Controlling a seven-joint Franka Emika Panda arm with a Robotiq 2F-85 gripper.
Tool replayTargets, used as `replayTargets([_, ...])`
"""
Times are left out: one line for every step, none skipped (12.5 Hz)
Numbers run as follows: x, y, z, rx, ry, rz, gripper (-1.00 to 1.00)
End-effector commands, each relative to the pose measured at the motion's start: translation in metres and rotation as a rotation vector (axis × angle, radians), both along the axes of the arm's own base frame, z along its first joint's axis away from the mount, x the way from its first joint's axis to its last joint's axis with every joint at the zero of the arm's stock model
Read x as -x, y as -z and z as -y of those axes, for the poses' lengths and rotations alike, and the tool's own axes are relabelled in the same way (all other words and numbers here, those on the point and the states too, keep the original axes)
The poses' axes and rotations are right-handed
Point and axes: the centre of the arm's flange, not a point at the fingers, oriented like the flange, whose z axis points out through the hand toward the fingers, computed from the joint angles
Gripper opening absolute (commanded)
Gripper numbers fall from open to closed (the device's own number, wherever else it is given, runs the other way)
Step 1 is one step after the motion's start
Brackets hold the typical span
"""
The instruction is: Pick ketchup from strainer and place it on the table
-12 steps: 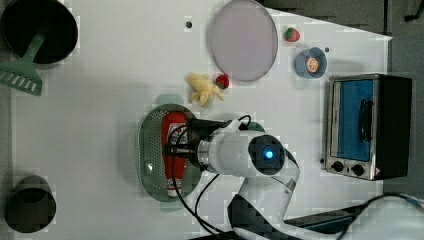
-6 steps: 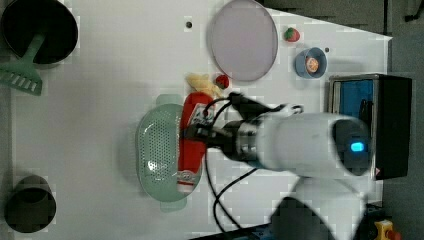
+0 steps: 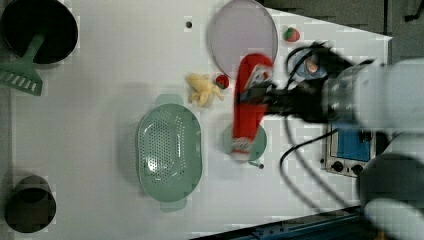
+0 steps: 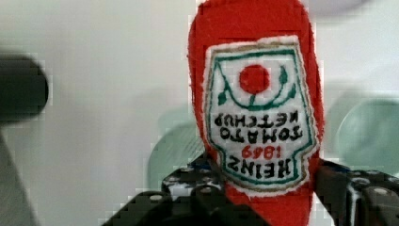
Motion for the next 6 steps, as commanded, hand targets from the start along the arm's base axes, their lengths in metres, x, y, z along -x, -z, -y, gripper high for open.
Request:
replayTargets([-0.053,0.031,0.141,0.037,-0.086,-0.061,0.16])
replayTargets([-0.061,0.034,0.171,0.041,-0.115,-0.055,0.16])
replayTargets([-0.067,0.038,0.201,0.046,-0.129,-0.05,0.16])
replayTargets([-0.07,0.043,0.23,0.053,-0.131,-0.048,0.16])
replayTargets([-0.073,0.048,0.254,0.06,-0.122,-0.04,0.16])
replayTargets([-0.073,0.055,0.275,0.066,-0.109,-0.03,0.16])
